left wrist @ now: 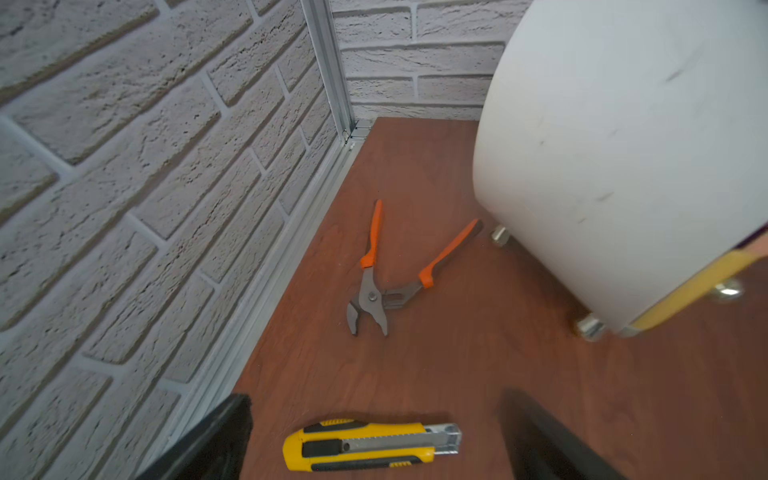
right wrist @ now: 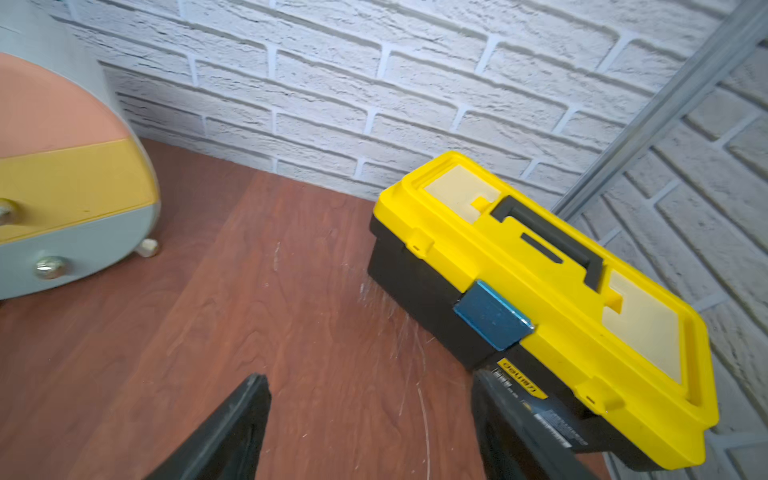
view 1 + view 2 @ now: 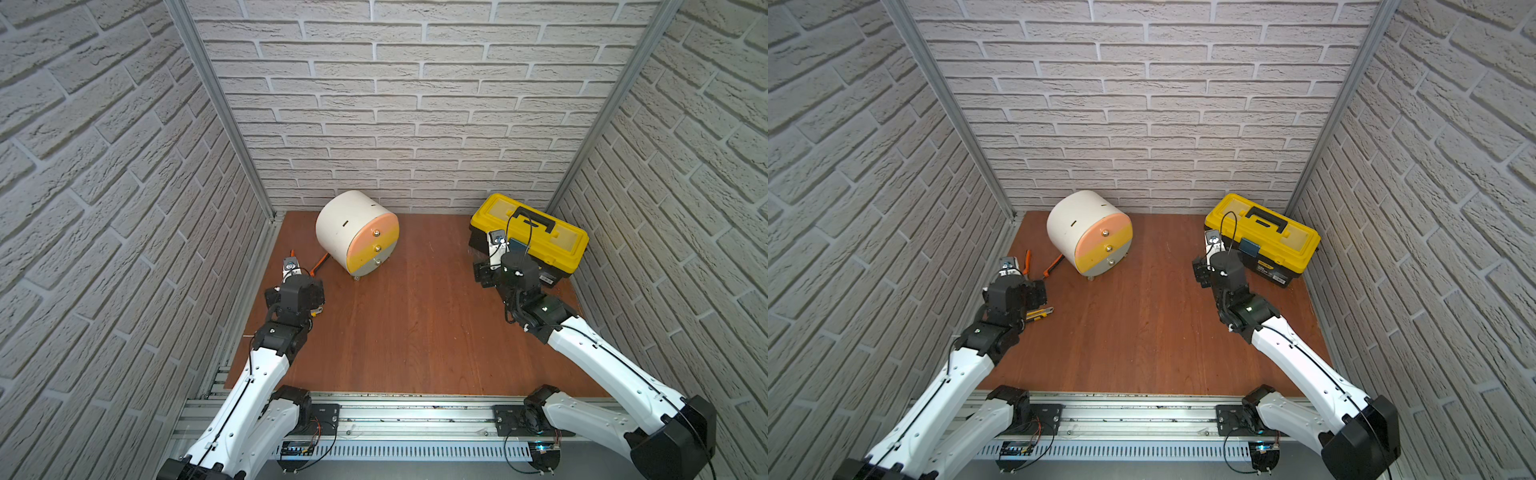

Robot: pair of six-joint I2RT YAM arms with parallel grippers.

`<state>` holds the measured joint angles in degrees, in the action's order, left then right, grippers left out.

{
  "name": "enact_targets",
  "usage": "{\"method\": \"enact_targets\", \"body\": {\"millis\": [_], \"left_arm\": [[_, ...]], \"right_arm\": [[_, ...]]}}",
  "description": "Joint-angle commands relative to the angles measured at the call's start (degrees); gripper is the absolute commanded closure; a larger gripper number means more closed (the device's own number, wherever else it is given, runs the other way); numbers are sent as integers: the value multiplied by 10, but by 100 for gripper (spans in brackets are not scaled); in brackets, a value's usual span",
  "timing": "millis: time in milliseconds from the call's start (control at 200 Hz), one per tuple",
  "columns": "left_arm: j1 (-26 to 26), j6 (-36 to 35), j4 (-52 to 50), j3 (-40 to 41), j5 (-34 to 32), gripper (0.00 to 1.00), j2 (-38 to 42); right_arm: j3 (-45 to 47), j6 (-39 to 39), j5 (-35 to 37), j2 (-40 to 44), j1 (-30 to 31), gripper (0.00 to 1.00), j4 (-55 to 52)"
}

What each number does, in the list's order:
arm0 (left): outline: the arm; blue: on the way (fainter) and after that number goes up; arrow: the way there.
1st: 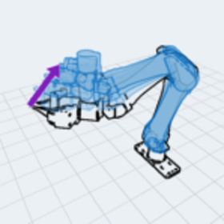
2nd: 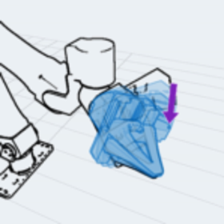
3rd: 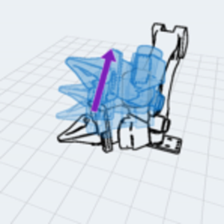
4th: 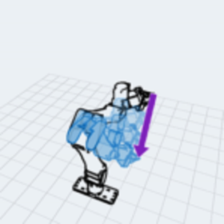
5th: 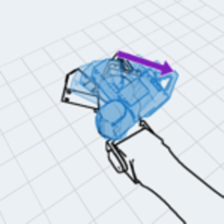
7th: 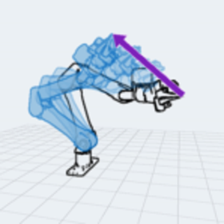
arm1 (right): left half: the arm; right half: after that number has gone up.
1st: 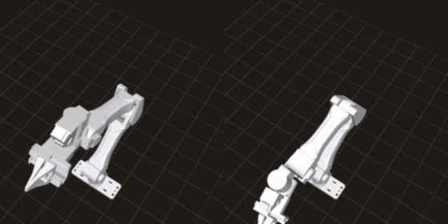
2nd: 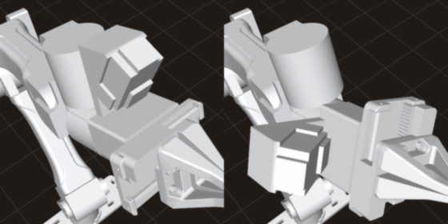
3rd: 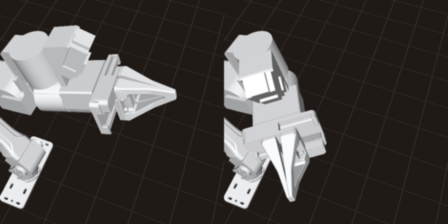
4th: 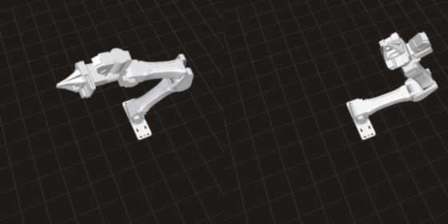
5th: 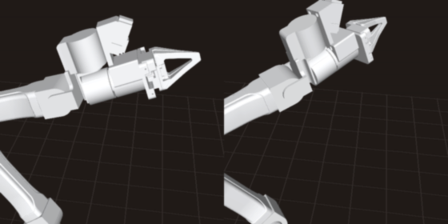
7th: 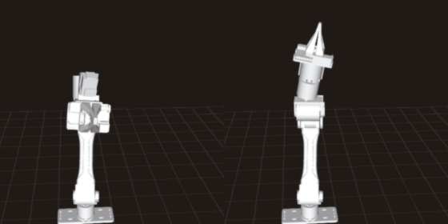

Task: Put the binder clips in the drawer according to color
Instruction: Reset both arms

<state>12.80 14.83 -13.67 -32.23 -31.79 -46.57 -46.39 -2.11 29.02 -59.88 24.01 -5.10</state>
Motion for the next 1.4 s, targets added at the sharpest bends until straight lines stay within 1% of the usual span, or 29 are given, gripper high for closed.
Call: {"method": "enact_targets", "body": {"millis": [0, 70, 125, 195, 255, 300, 330, 410, 460, 530, 620, 645, 670, 680, 685, 700, 720, 765, 790, 820, 855, 905, 1395], "left_arm": [[-8, -37, 141, 71, -60, 2, -5], [-19, -40, 199, 112, -56, 2, -22], [-25, -56, 259, 137, -42, 2, -46], [-34, -63, 340, 161, -30, 2, -87], [-44, -71, 411, 178, -13, 2, -127], [-53, -81, 469, 181, 0, 2, -161], [-60, -90, 504, 182, 20, 2, -183], [-73, -118, 594, 174, 53, 2, -249], [-80, -140, 624, 161, 66, 2, -285], [-90, -163, 645, 146, 88, 2, -321], [-109, -151, 715, 154, 105, 2, -378], [-115, -151, 740, 157, 132, 2, -396], [-117, -153, 738, 155, 150, 2, -408], [-117, -155, 741, 154, 152, 1, -413], [-117, -157, 742, 153, 154, 2, -416], [-116, -161, 755, 152, 158, 2, -427], [-115, -168, 758, 146, 155, 2, -437], [-120, -153, 687, 126, 172, 1, -421], [-129, -147, 690, 123, 177, 2, -424], [-131, -141, 679, 114, 163, 2, -431], [-143, -128, 648, 106, 185, 1, -422], [-159, -118, 650, 105, 200, 2, -424], [-159, -119, 652, 105, 199, 2, -424]], "right_arm": [[98, -30, 44, 19, -31, 21, 138], [162, -21, 34, 15, -54, 22, 203], [203, -17, 22, 2, -74, 22, 253], [244, -12, 8, -27, -95, 21, 331], [269, -11, -20, -58, -117, 21, 400], [277, -4, -34, -89, -134, 21, 447], [279, 0, -45, -112, -145, 21, 474], [278, -5, -62, -171, -163, 21, 527], [282, -5, -78, -207, -173, 22, 568], [278, -1, -97, -245, -184, 22, 594], [269, -2, -118, -280, -191, 21, 612], [262, -1, -124, -281, -193, 20, 599], [252, 5, -137, -274, -199, 18, 572], [249, 8, -143, -270, -203, 6, 559], [247, 10, -143, -270, -206, 3, 553], [243, 14, -152, -268, -212, 0, 541], [241, 17, -161, -272, -218, 0, 541], [235, 22, -172, -273, -226, 1, 532], [234, 24, -176, -271, -228, 1, 527], [234, 23, -176, -275, -229, 1, 533], [233, 24, -176, -274, -229, 1, 526], [234, 24, -177, -275, -229, 1, 530], [234, 23, -177, -273, -229, 1, 530]]}}
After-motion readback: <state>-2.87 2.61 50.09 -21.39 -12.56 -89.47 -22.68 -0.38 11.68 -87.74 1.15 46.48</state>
